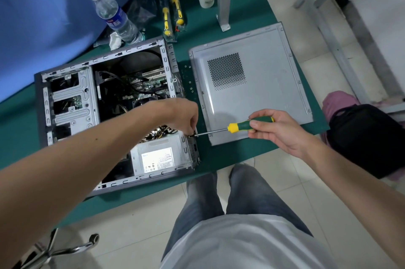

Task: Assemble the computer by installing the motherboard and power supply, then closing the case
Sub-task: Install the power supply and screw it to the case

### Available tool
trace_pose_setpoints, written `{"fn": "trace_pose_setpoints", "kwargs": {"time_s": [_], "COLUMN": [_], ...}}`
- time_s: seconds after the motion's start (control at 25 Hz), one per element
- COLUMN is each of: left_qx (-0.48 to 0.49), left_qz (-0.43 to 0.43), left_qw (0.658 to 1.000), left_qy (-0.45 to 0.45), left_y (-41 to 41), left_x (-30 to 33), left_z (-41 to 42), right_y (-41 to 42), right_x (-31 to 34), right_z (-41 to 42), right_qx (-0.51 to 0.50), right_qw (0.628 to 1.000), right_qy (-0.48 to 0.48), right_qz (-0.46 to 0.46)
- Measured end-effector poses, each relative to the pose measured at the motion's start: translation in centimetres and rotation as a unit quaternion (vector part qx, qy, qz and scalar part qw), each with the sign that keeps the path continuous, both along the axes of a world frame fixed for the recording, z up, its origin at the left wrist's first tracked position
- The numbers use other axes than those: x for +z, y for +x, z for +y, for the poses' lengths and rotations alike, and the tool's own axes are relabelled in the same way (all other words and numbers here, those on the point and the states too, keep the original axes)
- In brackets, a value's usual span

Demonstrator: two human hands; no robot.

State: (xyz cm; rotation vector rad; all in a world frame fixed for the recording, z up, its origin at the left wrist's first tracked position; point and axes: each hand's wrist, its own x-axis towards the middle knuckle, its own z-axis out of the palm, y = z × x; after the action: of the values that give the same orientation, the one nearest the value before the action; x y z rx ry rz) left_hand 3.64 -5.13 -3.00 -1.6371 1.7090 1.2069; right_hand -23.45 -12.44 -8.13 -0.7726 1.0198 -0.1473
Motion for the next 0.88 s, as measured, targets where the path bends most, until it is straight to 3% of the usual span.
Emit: {"fn": "trace_pose_setpoints", "kwargs": {"time_s": [0.36,0.44,0.64,0.88], "left_qx": [-0.002,-0.035,0.010,-0.028], "left_qz": [-0.033,-0.044,-0.035,-0.042], "left_qw": [0.996,0.995,0.998,0.997], "left_qy": [0.084,0.080,0.056,0.066], "left_y": [-0.9,-1.5,0.1,-0.7], "left_x": [-0.4,-0.7,0.1,-0.6], "left_z": [-1.1,-1.1,-2.6,-2.4], "right_y": [-0.2,-0.3,-0.1,0.3], "right_x": [-0.8,-0.8,-0.9,-0.9], "right_z": [0.3,0.2,-0.7,-1.0], "right_qx": [-0.006,-0.007,-0.029,0.005], "right_qw": [1.000,1.000,0.999,1.000], "right_qy": [0.023,0.023,0.020,0.013], "right_qz": [-0.004,-0.005,-0.009,0.005]}}
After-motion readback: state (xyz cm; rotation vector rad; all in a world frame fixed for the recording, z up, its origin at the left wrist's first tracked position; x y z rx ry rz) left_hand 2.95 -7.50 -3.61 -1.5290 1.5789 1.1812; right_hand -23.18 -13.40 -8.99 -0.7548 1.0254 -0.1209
